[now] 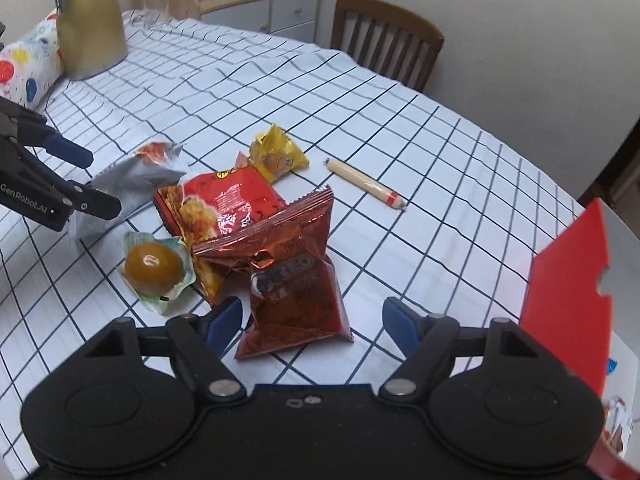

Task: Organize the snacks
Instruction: 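Grasp the white noodle-snack pack with the left tool while the right tool grasps the copper foil bag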

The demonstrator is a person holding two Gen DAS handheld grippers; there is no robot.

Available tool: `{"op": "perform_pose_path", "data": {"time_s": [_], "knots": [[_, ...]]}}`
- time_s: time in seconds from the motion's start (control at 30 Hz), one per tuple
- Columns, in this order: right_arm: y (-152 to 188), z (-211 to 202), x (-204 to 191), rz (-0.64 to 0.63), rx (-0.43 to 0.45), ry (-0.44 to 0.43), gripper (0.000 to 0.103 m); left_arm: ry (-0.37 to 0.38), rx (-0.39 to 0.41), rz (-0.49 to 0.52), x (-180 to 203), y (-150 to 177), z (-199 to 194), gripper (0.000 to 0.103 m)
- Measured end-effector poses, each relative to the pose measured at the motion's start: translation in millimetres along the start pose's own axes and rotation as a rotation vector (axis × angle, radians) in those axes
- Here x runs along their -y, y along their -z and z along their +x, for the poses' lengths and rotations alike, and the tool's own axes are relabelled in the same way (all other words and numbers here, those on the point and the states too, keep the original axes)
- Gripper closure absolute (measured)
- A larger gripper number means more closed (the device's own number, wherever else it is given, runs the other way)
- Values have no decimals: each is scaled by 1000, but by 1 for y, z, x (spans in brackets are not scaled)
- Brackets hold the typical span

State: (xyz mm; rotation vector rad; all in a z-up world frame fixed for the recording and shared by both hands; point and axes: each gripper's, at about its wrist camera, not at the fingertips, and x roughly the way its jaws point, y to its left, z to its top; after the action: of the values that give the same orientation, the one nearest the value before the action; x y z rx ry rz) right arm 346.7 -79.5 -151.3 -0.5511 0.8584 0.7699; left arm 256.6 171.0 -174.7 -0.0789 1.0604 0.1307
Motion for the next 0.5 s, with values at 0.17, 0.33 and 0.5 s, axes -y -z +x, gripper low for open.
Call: {"op": "perform_pose_path", "data": {"time_s": [0.17, 0.33, 0.5], "knots": [[-4, 12, 0, -19, -23, -21, 39, 3, -16, -20, -3, -4, 9, 25], [-7, 18, -2, -30, -15, -14, 42, 22, -20, -32, -4, -7, 13, 25], [-8, 21, -5, -35, -7, -8, 49, 49, -32, -29, -2, -9, 15, 46]]}}
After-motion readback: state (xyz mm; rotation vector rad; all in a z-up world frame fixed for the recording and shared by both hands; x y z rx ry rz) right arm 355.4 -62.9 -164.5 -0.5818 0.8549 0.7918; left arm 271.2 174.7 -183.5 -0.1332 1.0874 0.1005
